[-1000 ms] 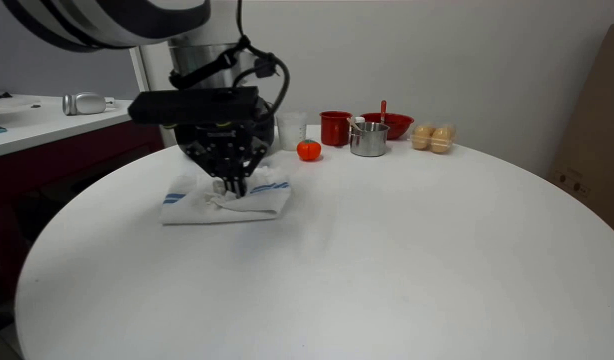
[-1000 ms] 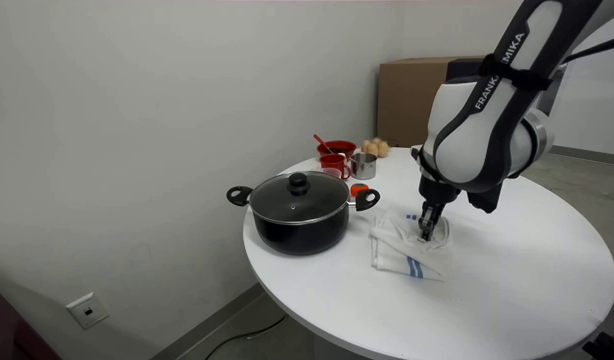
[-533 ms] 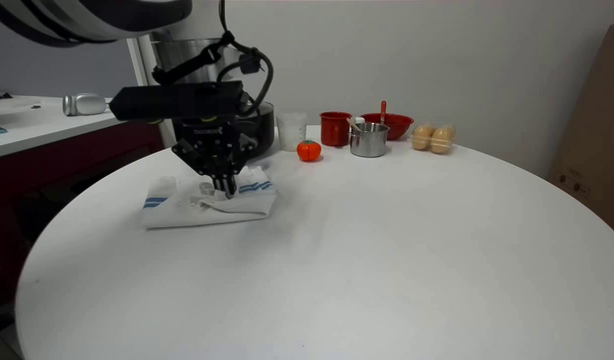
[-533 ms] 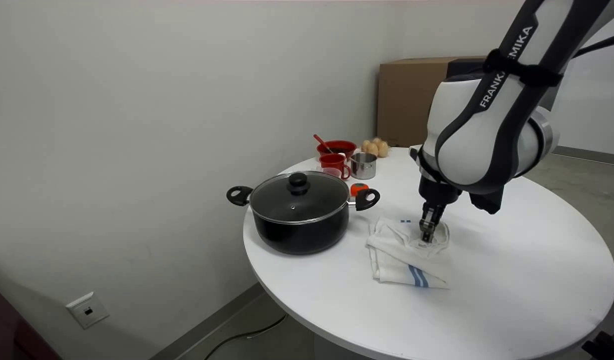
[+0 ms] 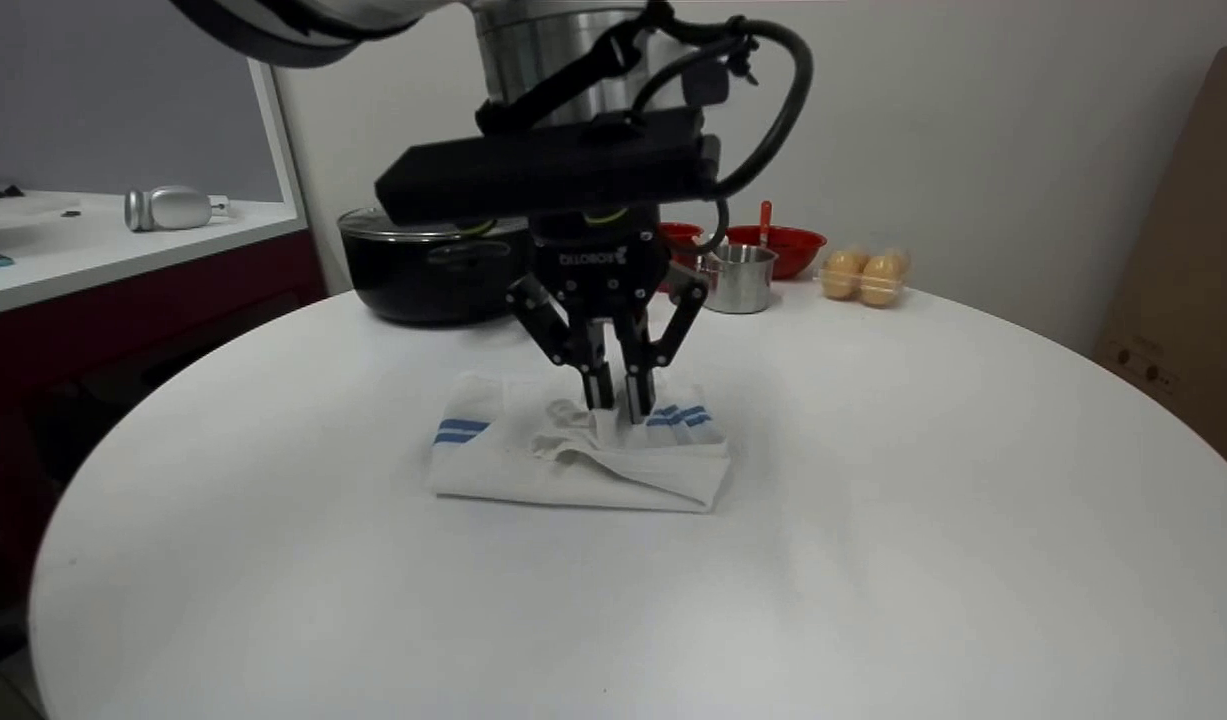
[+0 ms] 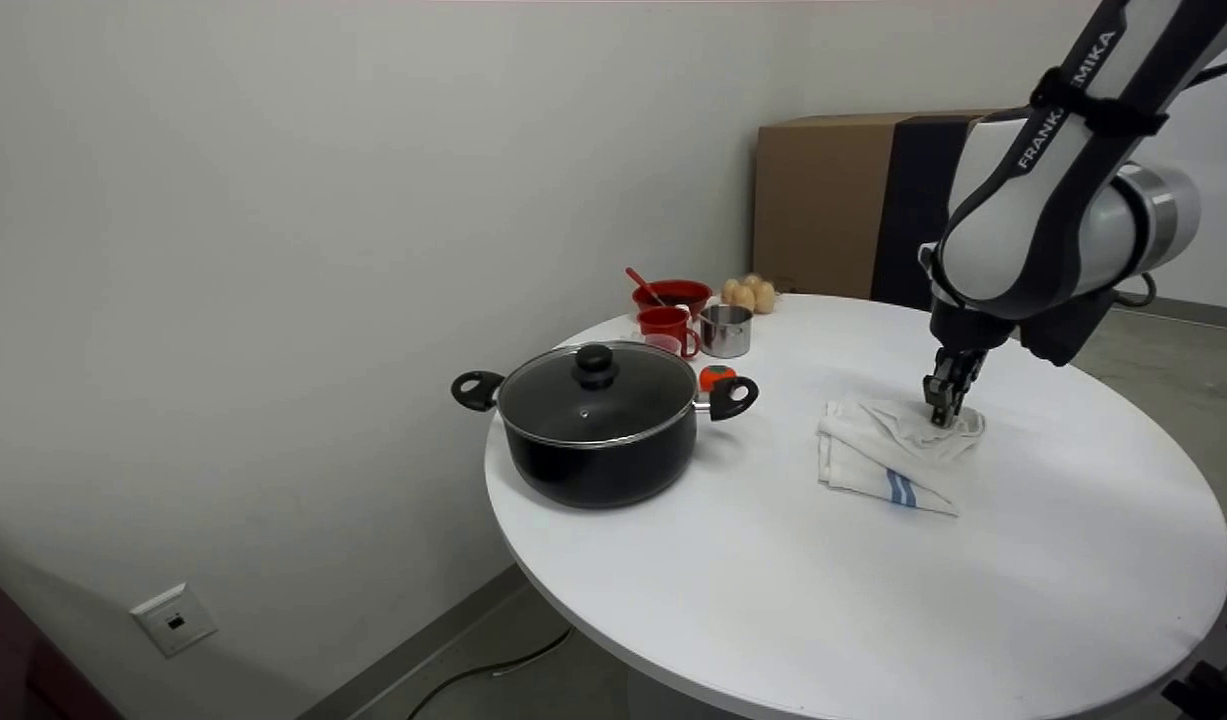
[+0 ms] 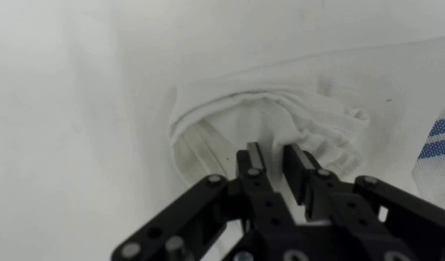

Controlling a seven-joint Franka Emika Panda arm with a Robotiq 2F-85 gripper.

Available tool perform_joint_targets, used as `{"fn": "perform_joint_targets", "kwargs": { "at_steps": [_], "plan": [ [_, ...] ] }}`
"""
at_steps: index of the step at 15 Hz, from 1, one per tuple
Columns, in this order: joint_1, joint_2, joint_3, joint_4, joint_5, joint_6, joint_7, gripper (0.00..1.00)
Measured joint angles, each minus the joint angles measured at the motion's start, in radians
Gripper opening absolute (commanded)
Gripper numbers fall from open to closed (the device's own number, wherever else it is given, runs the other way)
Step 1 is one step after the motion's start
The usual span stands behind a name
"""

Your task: Use the towel to wipe the table

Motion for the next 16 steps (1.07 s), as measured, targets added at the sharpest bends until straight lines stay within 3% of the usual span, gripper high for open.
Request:
{"fn": "perform_joint_targets", "kwargs": {
  "at_steps": [6,13,16],
  "plan": [
    [-0.031,-0.146,0.009,-0.026,0.019,-0.19,0.0,0.98],
    [-0.024,-0.483,0.008,-0.048,0.091,-0.479,0.014,1.0],
    [-0.02,-0.538,0.008,-0.07,0.092,-0.501,0.02,1.0]
  ]
}}
